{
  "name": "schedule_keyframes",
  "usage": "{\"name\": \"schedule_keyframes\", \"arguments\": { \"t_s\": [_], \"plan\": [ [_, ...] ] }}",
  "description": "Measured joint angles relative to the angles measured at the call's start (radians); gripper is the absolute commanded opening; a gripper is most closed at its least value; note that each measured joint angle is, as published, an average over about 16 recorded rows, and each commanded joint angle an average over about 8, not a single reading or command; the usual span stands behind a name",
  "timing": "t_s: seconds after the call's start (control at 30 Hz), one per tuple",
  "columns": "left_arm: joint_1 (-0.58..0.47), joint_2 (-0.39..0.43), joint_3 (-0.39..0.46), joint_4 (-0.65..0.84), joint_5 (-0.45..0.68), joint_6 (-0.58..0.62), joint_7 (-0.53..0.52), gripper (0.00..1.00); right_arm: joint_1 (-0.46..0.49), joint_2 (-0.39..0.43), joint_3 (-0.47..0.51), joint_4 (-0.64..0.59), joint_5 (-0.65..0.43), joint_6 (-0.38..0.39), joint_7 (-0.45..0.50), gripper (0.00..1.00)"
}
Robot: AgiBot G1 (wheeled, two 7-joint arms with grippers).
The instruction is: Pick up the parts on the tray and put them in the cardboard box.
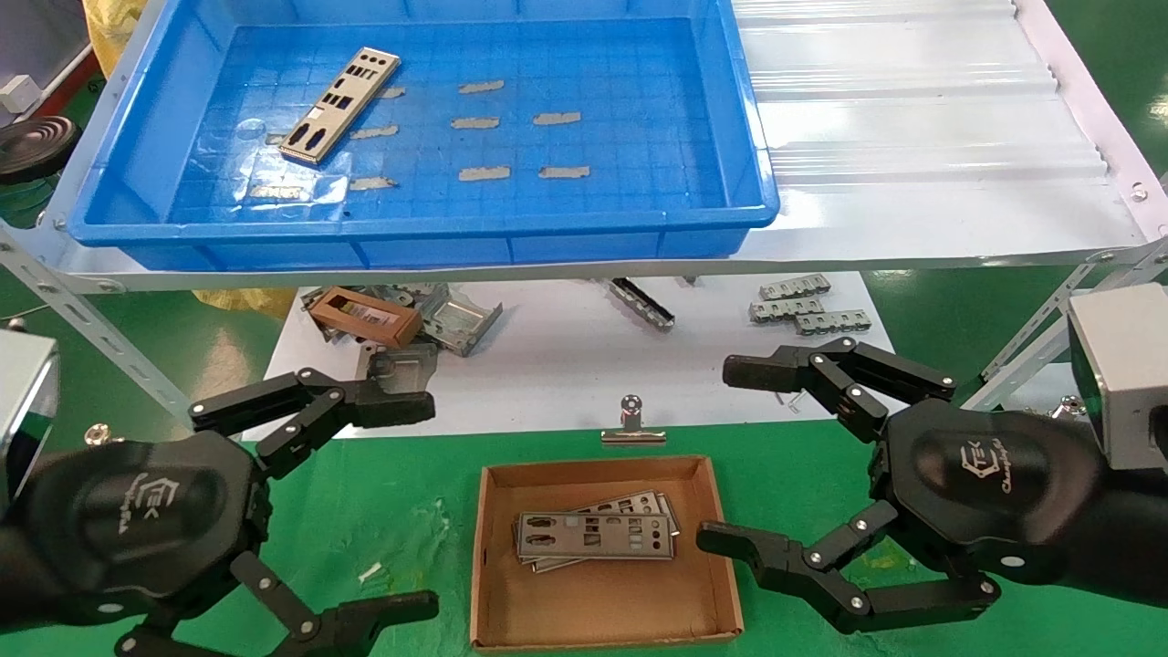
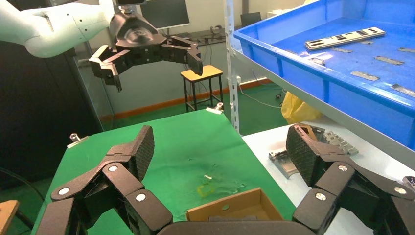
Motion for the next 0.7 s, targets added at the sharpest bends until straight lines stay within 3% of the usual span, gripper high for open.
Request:
{"name": "schedule_keyframes", "arguments": {
  "t_s": [0.33,0.6,0.7],
  "plan": [
    [0.000,0.000,0.000,0.000,0.000,0.000,0.000,1.00,0.000,0.000,0.000,0.000,0.000,0.000,0.000,1.00],
    [0.000,0.000,0.000,0.000,0.000,0.000,0.000,1.00,0.000,0.000,0.000,0.000,0.000,0.000,0.000,0.01],
    [0.000,0.000,0.000,0.000,0.000,0.000,0.000,1.00,0.000,0.000,0.000,0.000,0.000,0.000,0.000,0.00]
  ]
}}
